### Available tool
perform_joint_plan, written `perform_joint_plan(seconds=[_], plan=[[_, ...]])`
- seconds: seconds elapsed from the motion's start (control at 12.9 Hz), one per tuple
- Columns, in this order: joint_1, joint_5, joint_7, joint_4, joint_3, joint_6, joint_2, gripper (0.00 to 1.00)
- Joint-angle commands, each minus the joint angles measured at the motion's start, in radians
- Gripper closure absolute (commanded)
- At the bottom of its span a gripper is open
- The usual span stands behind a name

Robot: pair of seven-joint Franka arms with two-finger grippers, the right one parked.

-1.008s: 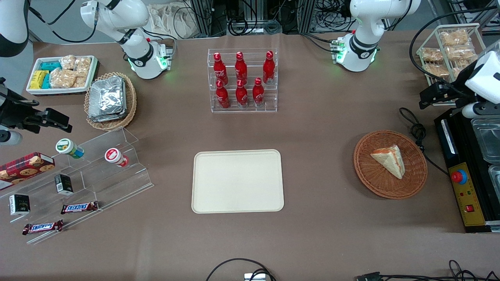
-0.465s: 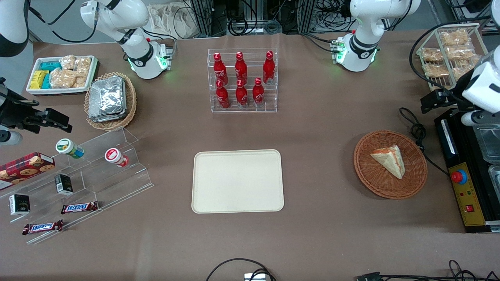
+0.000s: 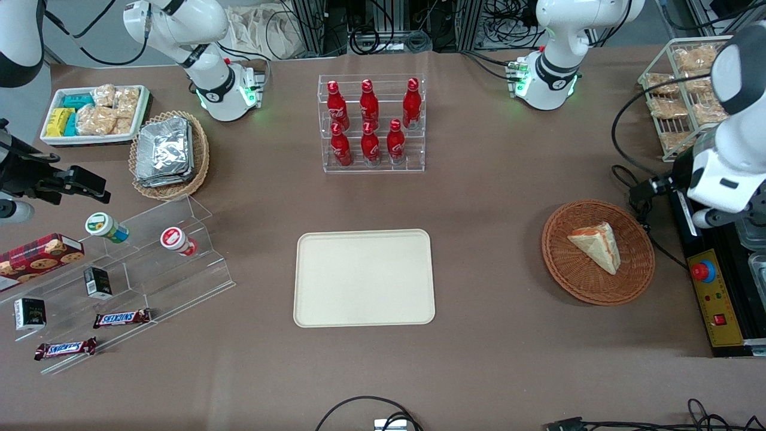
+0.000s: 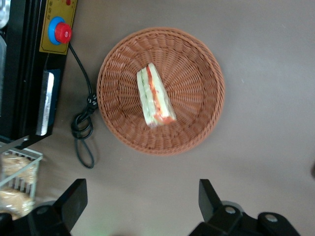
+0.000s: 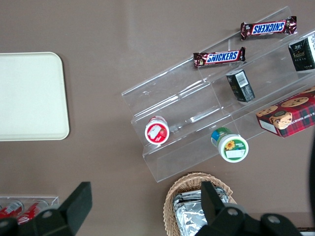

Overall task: Place sandwich from basket to tray
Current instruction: 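Move the left gripper down over the sandwich in the wicker basket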

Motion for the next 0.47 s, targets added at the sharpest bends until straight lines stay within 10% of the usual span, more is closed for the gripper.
perform_joint_plan(seconds=[0.0,0.39], plan=[[0.003,-0.002,-0.102,-0.173,0.022,0.176,-0.046,0.0],[0.0,-0.002,-0.346,-0.365,0.024,0.481,0.007,0.0]])
